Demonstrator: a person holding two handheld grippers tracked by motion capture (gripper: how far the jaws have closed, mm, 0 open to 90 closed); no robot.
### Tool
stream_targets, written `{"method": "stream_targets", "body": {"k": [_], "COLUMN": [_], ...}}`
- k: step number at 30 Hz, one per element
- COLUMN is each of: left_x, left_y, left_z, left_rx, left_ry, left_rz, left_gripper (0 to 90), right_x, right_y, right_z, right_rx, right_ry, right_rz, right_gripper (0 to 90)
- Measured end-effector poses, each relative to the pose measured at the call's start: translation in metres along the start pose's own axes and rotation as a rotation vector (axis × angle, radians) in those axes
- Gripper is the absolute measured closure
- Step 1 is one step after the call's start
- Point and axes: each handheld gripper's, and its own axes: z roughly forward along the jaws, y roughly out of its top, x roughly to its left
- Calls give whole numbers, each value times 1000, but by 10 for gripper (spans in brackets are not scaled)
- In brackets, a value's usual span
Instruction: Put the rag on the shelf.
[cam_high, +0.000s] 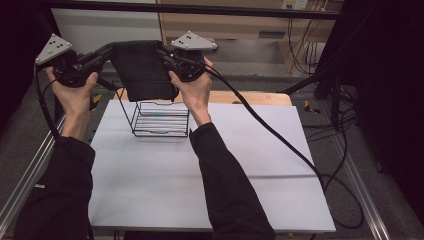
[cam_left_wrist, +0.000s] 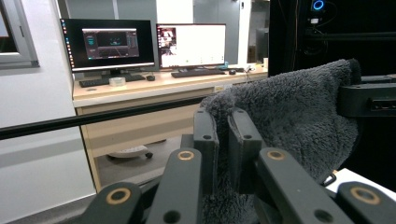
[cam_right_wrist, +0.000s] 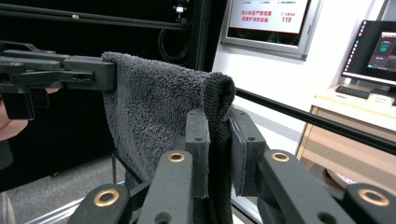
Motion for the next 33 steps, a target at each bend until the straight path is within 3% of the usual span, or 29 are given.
{"method": "stream_targets", "body": {"k": [18, 27, 33], "left_x": [-12, -16, -20], "left_y": [-17, -31, -42], "left_z": [-17, -23, -29], "left_rx": [22, 35, 71], "left_ry": [-13, -27, -24], "left_rz": [30, 23, 15], "left_gripper": [828, 826, 820], "right_x": [11, 17, 22], "right_y": [-18, -29, -36], "right_z": [-10, -14, -16], "right_rx": [11, 27, 72], "right_ry": [12, 24, 52], "right_rz": [-28, -50, -36], "right_gripper": [794, 791, 782]}}
